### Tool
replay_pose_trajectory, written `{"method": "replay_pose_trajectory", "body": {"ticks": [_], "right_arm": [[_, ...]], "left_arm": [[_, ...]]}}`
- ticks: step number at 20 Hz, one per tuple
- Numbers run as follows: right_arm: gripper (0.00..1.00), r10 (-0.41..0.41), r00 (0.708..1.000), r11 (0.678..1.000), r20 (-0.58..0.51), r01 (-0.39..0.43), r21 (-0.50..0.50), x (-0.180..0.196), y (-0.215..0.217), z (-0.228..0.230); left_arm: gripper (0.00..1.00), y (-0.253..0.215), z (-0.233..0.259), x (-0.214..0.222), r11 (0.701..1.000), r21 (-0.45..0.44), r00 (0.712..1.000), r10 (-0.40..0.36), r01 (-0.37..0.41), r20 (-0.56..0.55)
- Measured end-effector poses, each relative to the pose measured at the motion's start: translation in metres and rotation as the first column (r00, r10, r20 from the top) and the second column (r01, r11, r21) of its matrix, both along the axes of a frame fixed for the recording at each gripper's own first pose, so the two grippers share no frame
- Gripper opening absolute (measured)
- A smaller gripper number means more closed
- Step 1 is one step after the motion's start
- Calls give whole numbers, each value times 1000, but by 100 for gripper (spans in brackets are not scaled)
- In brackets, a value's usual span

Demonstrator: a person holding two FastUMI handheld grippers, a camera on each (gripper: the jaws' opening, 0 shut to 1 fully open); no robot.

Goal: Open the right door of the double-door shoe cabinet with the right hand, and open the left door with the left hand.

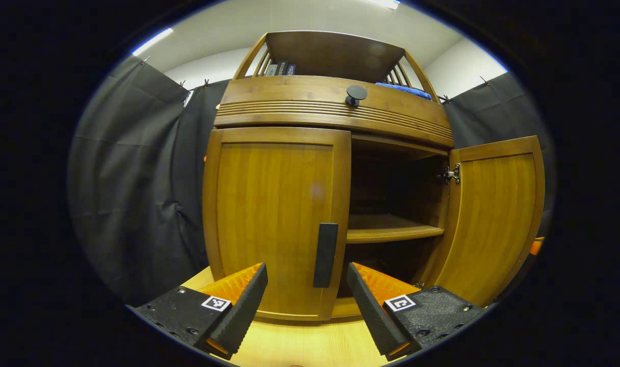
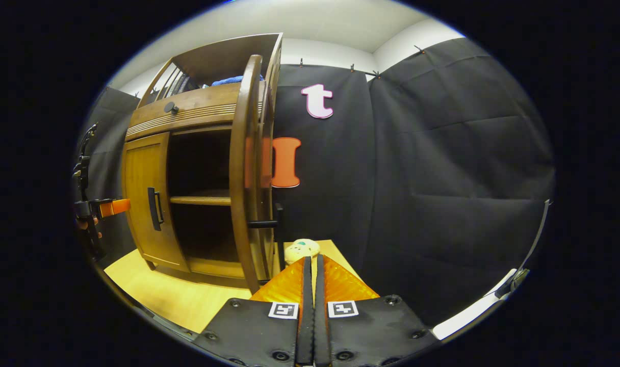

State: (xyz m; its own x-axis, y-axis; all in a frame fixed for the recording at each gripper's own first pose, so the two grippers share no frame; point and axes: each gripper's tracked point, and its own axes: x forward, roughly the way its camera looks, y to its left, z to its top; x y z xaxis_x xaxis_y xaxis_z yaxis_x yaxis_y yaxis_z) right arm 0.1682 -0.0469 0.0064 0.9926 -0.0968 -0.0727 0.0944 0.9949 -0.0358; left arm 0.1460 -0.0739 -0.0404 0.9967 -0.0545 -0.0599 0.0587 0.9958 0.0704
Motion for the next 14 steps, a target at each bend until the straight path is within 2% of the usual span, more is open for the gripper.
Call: {"method": "replay_pose_trajectory", "body": {"ticks": [1,2,3,4,7,8,9,14], "right_arm": [[8,-25,1000,1000,9,25,6,-6,-10,3],[13,-52,999,999,15,52,16,-12,-18,6],[8,-76,997,997,15,75,28,-16,-25,7],[13,-88,996,995,17,88,38,-16,-27,8],[14,-119,993,992,23,117,51,-21,-33,10],[25,-128,992,991,23,126,48,-25,-34,10],[36,-141,990,989,18,140,42,-28,-38,9],[92,-181,983,983,9,181,42,-31,-46,8]], "left_arm": [[92,-4,-2,5,1000,8,1000,-3,3,2],[92,-7,-4,10,1000,19,1000,-6,6,9],[92,-10,-5,16,999,31,1000,-9,9,12],[92,-13,-7,22,999,35,1000,-15,14,13],[92,-18,-21,39,999,35,1000,-28,28,-8],[95,-17,-24,44,999,38,1000,-21,21,-10],[92,-17,-26,50,999,35,1000,-14,14,-12],[92,-10,-43,82,1000,9,999,11,-11,-33]]}}
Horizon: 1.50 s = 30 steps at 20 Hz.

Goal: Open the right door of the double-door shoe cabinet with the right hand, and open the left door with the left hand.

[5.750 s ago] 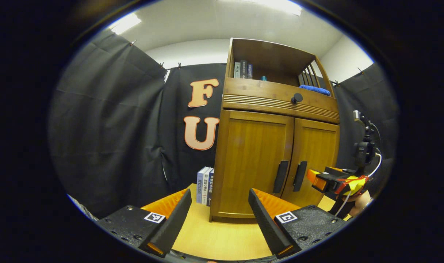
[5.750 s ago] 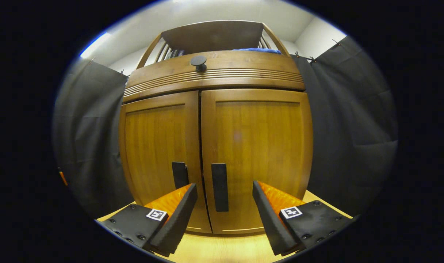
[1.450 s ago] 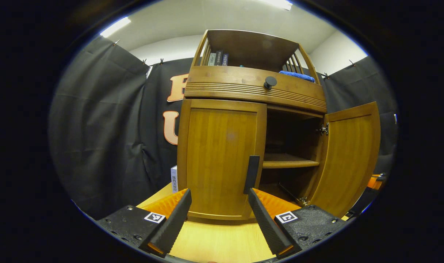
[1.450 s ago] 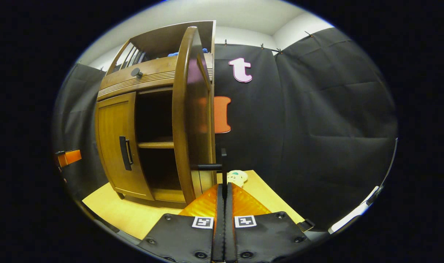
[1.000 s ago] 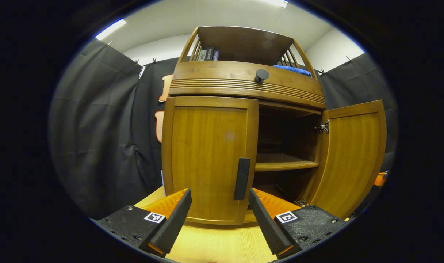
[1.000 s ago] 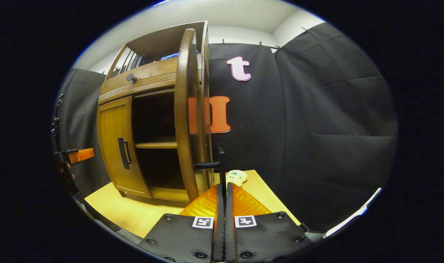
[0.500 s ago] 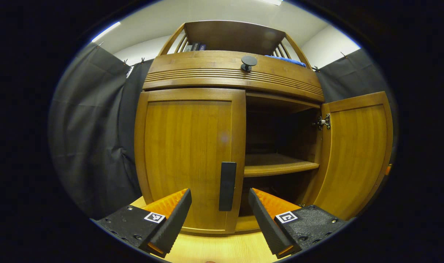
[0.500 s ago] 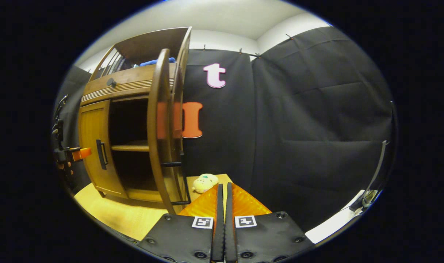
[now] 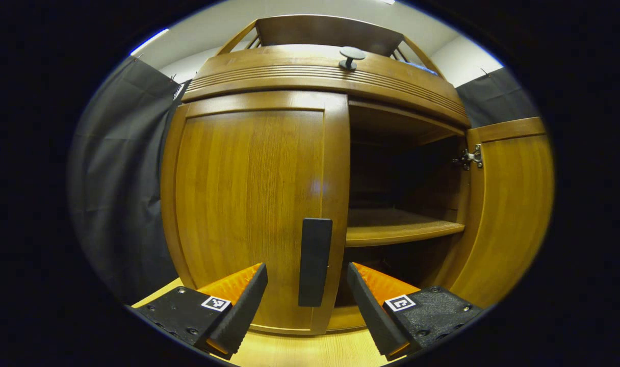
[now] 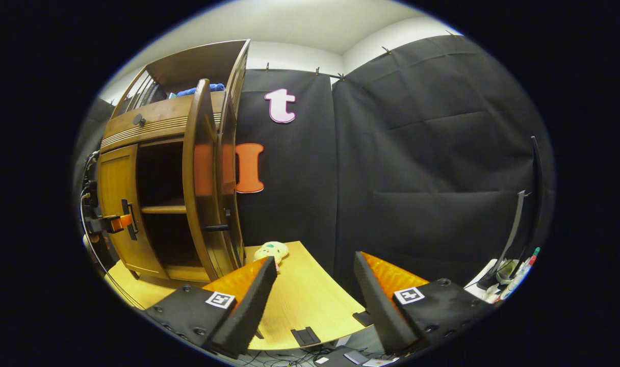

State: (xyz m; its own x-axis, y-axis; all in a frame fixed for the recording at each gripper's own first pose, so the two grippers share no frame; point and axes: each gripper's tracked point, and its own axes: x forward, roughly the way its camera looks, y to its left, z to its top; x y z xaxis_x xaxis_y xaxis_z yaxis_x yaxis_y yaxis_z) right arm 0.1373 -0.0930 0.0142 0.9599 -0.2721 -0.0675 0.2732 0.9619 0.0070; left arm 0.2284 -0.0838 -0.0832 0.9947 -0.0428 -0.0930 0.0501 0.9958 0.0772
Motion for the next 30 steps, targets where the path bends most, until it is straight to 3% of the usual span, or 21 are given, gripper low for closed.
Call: {"method": "replay_pose_trajectory", "body": {"ticks": [4,6,8,10,18,23,30], "right_arm": [[93,-28,1000,1000,-2,28,-2,-4,-6,0],[100,-39,999,999,-1,39,0,-5,-9,2],[100,-47,999,999,-3,47,-1,-7,-11,1],[93,-52,999,999,-2,52,-1,-10,-15,1],[93,-63,998,998,-5,63,5,-12,-17,3],[93,-62,998,998,6,62,12,-19,-14,6],[93,-23,1000,1000,16,23,6,-25,17,13]], "left_arm": [[92,-4,-5,19,1000,8,1000,-14,14,-5],[92,-6,-8,26,1000,3,1000,-21,21,-10],[80,-8,-12,29,1000,-7,1000,-26,25,-15],[67,-7,-14,32,1000,-7,1000,-21,21,-15],[36,-10,-16,32,999,35,999,-31,31,-11],[25,-9,-17,24,999,5,999,-34,34,-21],[18,-1,-11,-15,997,-17,997,-76,76,-2]]}}
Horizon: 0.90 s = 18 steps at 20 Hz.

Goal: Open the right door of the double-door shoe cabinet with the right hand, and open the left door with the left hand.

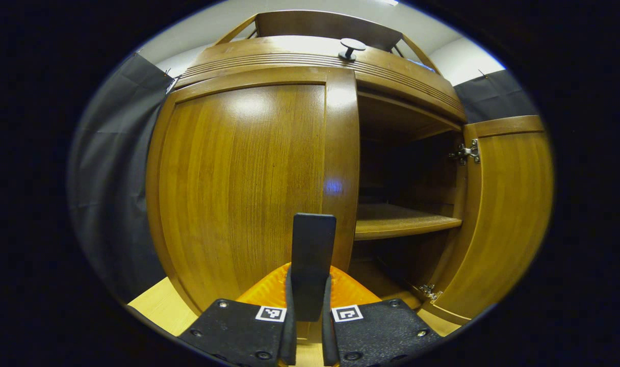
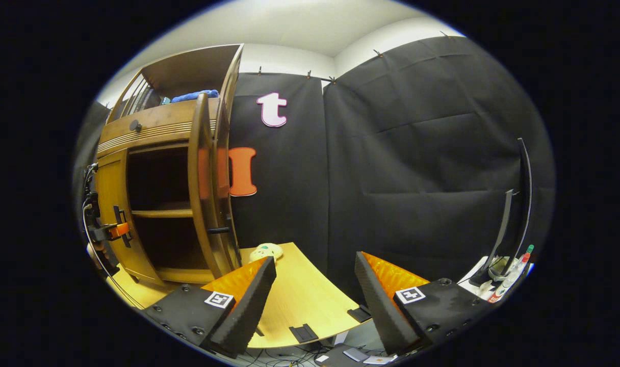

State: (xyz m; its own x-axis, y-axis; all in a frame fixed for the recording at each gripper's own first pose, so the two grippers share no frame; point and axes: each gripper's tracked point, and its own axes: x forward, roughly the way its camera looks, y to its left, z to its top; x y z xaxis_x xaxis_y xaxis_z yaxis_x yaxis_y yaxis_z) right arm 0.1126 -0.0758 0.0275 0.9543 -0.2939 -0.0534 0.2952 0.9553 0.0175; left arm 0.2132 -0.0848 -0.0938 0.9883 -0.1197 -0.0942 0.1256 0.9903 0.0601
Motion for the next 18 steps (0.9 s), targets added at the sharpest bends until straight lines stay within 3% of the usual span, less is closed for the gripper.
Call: {"method": "replay_pose_trajectory", "body": {"ticks": [10,11,18], "right_arm": [[99,61,998,996,26,-59,-61,7,80,21],[96,64,998,996,28,-62,-63,6,86,22],[100,86,996,995,33,-84,-62,-1,140,26]], "left_arm": [[18,30,11,-65,999,-26,999,-46,46,15],[18,32,12,-69,998,-28,999,-51,52,17],[18,43,21,-72,995,-57,996,-86,87,7]]}}
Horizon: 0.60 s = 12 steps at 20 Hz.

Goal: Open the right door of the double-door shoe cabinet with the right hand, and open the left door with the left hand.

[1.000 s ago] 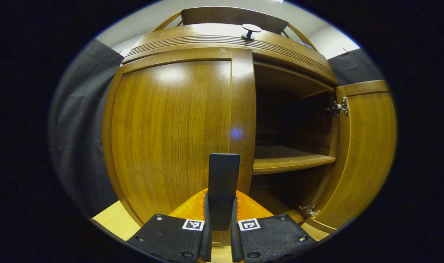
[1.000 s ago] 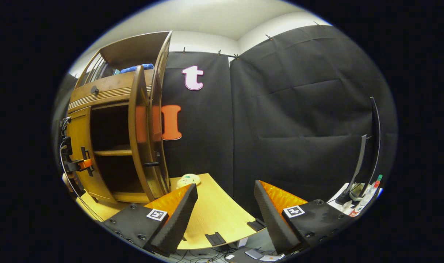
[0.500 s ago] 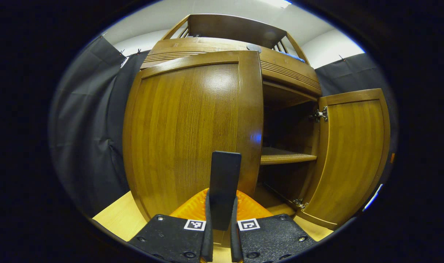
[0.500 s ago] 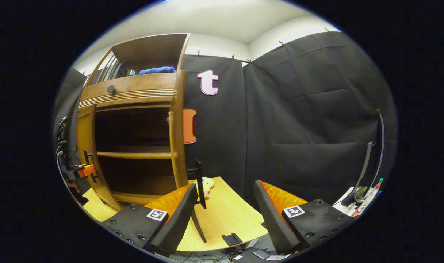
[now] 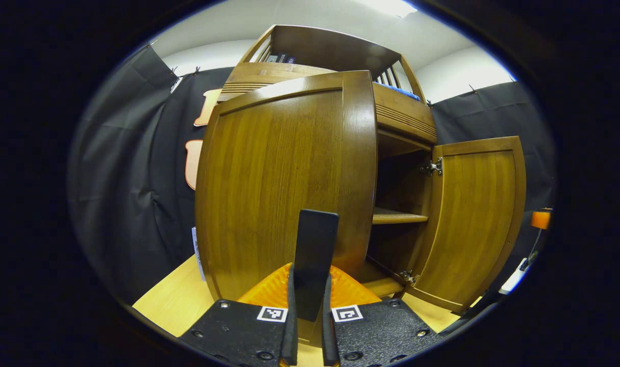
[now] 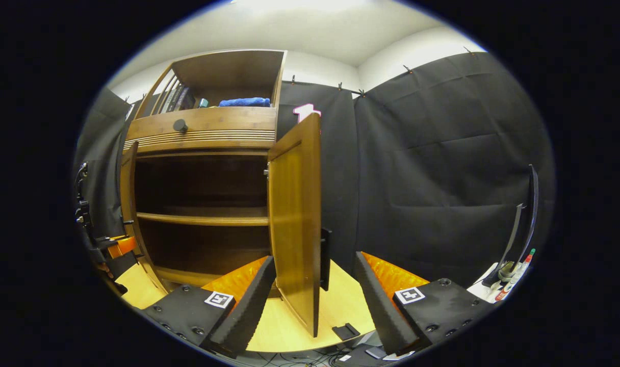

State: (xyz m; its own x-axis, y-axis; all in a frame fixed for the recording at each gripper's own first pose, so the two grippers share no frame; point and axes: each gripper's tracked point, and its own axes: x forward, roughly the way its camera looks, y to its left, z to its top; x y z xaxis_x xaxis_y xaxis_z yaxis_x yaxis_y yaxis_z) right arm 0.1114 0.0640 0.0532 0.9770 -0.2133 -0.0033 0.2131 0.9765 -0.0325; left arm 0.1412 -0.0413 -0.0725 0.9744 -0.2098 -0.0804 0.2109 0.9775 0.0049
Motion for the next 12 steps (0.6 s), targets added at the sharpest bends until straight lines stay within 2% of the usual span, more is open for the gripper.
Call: {"method": "replay_pose_trajectory", "body": {"ticks": [1,6,7,10,12], "right_arm": [[93,4,1000,1000,-1,-4,-2,-1,8,-1],[93,31,1000,999,-3,-31,-11,-12,52,-2],[100,36,999,999,0,-36,-15,-15,62,-2],[94,60,998,998,2,-60,-15,-15,89,-5],[94,80,997,997,-3,-80,-7,-15,107,-10]], "left_arm": [[18,2,1,1,1000,-4,1000,-4,4,-8],[18,12,5,-6,1000,-3,1000,-15,15,-6],[18,16,5,-8,1000,1,1000,-14,14,-4],[18,28,8,-14,1000,-1,1000,-11,11,-4],[17,30,10,-15,1000,-8,1000,-14,14,2]]}}
